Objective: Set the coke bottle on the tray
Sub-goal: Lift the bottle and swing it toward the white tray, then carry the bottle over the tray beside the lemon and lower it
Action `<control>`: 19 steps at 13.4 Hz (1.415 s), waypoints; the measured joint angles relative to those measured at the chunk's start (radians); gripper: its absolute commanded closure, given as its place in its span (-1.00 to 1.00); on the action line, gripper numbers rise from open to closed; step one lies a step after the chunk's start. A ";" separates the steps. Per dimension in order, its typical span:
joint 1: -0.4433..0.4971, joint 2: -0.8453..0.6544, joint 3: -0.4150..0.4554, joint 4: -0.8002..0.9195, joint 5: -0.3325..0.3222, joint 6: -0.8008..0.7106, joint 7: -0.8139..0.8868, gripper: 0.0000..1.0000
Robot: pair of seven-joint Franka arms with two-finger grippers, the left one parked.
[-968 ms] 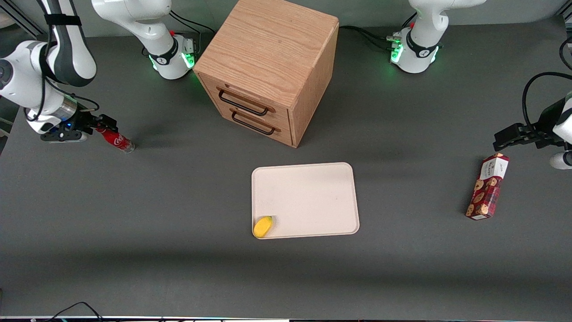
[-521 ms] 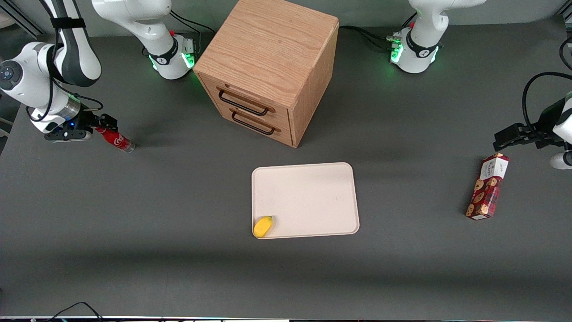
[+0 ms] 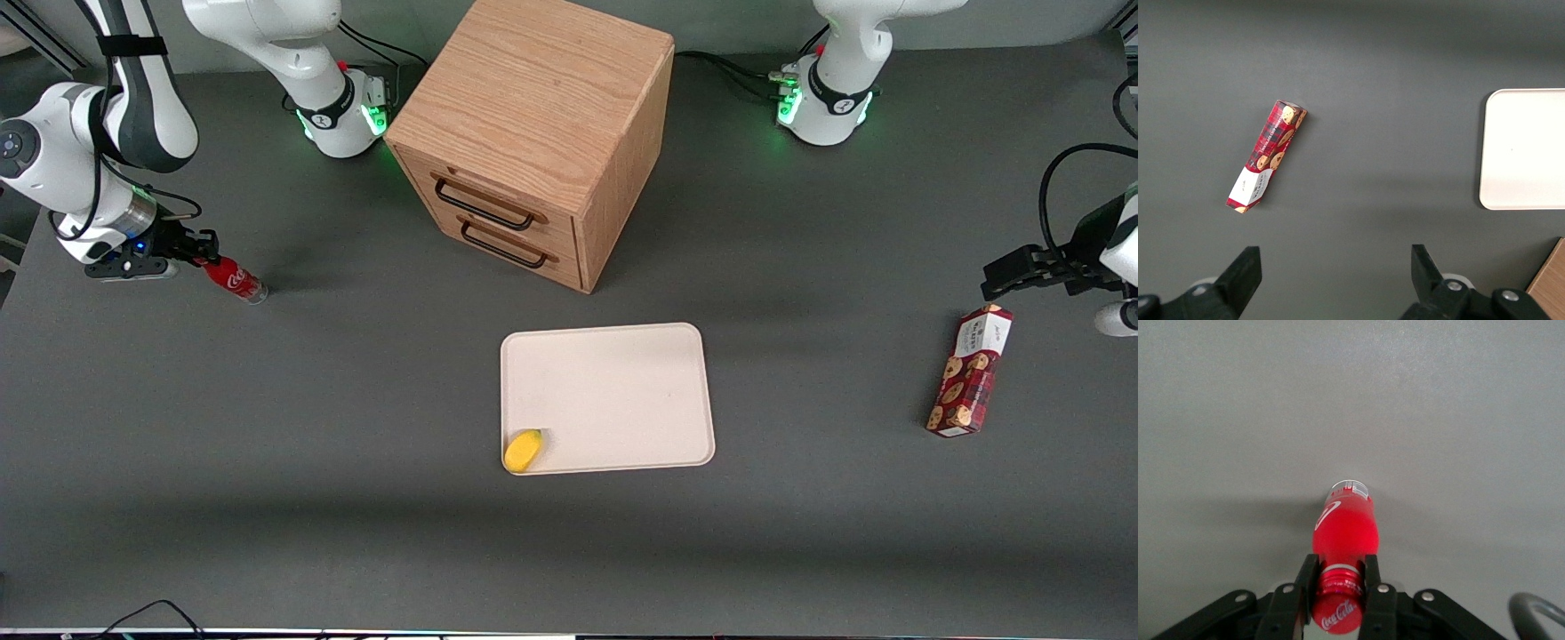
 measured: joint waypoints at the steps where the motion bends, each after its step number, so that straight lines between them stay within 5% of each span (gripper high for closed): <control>1: 0.001 0.000 0.000 0.002 0.000 -0.001 -0.006 1.00; 6: 0.007 -0.009 0.034 0.256 0.001 -0.276 -0.036 1.00; 12: 0.013 0.043 0.272 0.813 0.075 -0.732 -0.014 1.00; 15: 0.017 0.214 0.395 1.142 0.161 -0.937 0.172 1.00; 19: 0.018 0.414 0.618 1.287 0.213 -0.934 0.625 1.00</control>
